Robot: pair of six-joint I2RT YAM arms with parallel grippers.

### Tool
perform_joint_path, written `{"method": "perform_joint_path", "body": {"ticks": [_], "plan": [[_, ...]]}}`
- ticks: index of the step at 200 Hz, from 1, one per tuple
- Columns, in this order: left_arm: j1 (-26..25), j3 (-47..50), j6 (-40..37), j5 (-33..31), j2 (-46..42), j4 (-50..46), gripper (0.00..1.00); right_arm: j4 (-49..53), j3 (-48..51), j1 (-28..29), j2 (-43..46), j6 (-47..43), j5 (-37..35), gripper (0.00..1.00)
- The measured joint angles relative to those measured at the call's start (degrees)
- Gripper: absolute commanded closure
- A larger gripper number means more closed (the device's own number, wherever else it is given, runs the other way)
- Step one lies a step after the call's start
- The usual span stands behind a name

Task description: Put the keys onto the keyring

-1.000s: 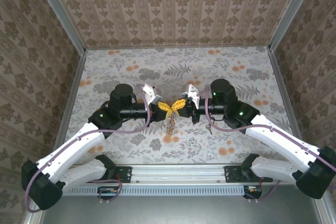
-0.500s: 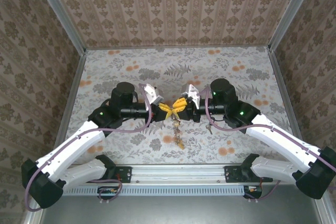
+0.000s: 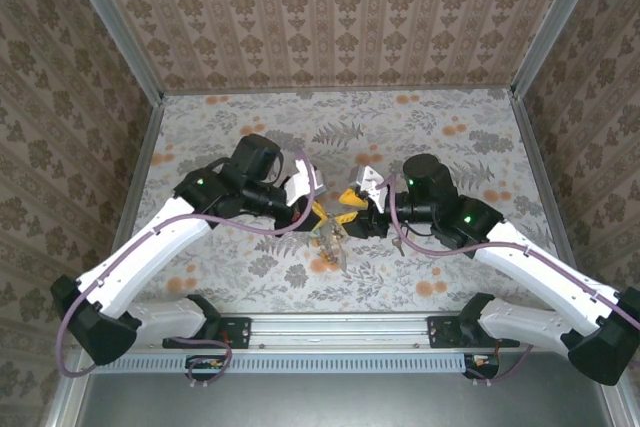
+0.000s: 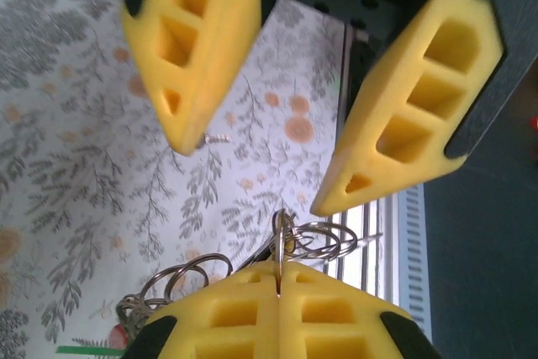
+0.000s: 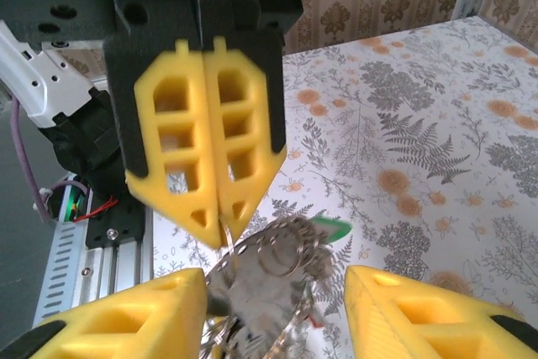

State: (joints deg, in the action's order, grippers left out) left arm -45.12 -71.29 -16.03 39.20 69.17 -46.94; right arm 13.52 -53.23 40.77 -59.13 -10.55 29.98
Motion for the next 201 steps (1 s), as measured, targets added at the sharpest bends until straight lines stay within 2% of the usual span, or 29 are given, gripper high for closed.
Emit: {"method": "perform_joint_path", "body": {"ticks": [24,126,201], "plan": [[-1.0,-0.5,-1.7,-1.1,1.3,-3.9,1.00,0.0,0.5,0.0,0.2,0.0,0.4,0.59],[-1.4,-0.5,-3.3,-1.7,1.4,-6.5,1.00,0.9,0.7,0.8,-3.5,-0.2,10.7,0.60],[-1.6,-0.5,-3.3,-1.5,1.4,-6.4,1.00,-0.4,0.7,1.7,-5.4,-0.2,11.5,0.76]]}}
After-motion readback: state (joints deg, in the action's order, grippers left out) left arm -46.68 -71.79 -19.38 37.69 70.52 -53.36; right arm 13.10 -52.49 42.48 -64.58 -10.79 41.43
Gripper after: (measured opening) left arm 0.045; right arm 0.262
